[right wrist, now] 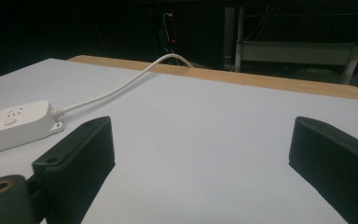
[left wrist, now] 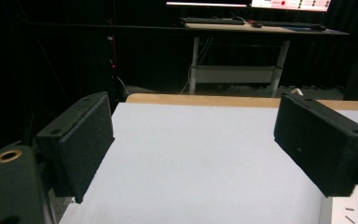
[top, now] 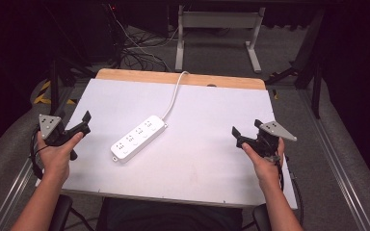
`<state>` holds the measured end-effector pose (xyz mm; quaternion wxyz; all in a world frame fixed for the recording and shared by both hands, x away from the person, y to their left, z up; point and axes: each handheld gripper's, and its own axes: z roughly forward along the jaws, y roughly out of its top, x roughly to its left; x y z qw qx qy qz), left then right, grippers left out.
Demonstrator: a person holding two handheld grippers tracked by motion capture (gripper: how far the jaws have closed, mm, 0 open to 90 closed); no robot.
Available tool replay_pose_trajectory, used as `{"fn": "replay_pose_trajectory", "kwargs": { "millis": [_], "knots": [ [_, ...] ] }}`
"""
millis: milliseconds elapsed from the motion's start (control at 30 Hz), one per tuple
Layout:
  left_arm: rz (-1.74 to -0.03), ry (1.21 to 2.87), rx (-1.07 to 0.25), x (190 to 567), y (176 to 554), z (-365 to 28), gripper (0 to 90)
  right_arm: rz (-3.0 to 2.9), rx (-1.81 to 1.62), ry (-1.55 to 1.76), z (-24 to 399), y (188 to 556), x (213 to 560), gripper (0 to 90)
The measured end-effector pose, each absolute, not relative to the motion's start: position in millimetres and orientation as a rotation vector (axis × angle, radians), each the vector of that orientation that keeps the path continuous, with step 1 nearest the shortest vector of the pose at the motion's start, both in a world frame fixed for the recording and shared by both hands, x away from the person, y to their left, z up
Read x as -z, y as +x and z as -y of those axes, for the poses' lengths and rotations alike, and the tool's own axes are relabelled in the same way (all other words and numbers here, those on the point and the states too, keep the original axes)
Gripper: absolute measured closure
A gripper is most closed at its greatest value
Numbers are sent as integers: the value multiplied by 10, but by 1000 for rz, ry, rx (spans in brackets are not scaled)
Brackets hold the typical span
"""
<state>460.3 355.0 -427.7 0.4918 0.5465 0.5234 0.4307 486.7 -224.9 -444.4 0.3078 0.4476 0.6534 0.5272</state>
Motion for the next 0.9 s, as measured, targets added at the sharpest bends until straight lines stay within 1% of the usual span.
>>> {"fn": "replay_pose_trajectory", "kwargs": {
  "millis": [100,300,433,467,533,567,600,667,767,833,900],
  "knots": [
    [-1272,1319,-1041,4276,4606,-3550,71,-1729,-1393,1181,2247,4864,4442,66],
    [-1279,1322,-1032,4277,4616,-3541,38,-1726,-1394,1189,2250,4867,4444,48],
    [-1277,1325,-1034,4277,4617,-3538,39,-1727,-1388,1188,2250,4869,4445,45],
    [-1277,1323,-1033,4278,4616,-3536,62,-1729,-1389,1186,2247,4869,4446,45],
    [-1272,1330,-1034,4278,4614,-3537,79,-1730,-1389,1186,2246,4870,4447,45],
    [-1269,1337,-1035,4280,4615,-3539,142,-1729,-1389,1186,2246,4869,4446,46],
    [-1268,1343,-1033,4284,4617,-3537,184,-1729,-1389,1186,2247,4868,4446,46],
    [-1273,1339,-1034,4286,4618,-3525,233,-1728,-1389,1185,2248,4867,4445,47],
    [-1256,1342,-1029,4278,4617,-3522,336,-1728,-1388,1185,2249,4864,4442,51],
    [-1242,1351,-1010,4275,4612,-3530,436,-1727,-1391,1184,2249,4864,4443,53],
    [-1231,1350,-1000,4275,4612,-3534,561,-1726,-1390,1182,2251,4863,4442,55]
  ]
}}
